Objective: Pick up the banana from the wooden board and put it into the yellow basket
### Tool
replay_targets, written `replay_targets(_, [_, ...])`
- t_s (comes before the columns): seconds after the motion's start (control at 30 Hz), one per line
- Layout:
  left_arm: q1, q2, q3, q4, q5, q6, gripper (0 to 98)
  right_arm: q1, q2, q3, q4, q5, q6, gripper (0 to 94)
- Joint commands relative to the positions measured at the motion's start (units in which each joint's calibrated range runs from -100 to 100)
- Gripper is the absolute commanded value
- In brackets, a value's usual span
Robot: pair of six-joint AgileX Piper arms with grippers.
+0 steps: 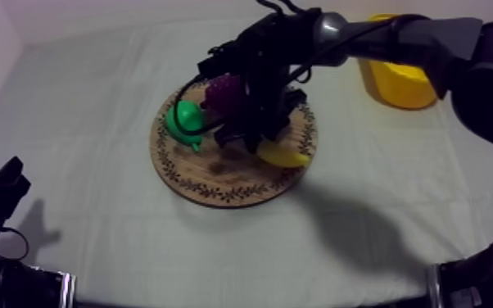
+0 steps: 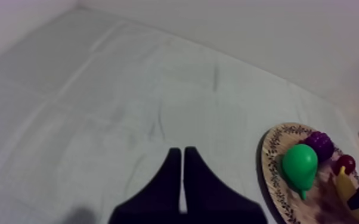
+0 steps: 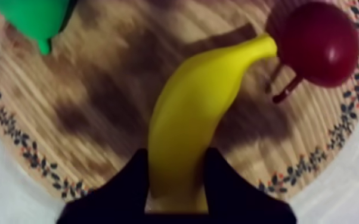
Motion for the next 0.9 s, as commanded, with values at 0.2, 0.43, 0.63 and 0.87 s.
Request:
replay_targets(0.2, [-0.03,-0.03,0.03,-0.01,0.02,0.0,0.1,3.36,-8.38,-0.76,-0.23,4.55,1.16,22.3])
replay_targets(0.43, [-0.03,-0.03,0.03,-0.01,0.02,0.0,0.1,10.22,-12.38,-9.26,0.28,9.45,2.14,22.7])
replay_targets(0.63, [-0.03,-0.03,0.03,-0.01,0.02,0.0,0.1,17.65,-12.79,-16.92,1.07,11.59,2.88,23.3])
replay_targets(0.87, [-0.03,-0.03,0.03,-0.01,0.02,0.0,0.1,25.95,-11.71,-22.02,1.92,11.51,3.65,23.8])
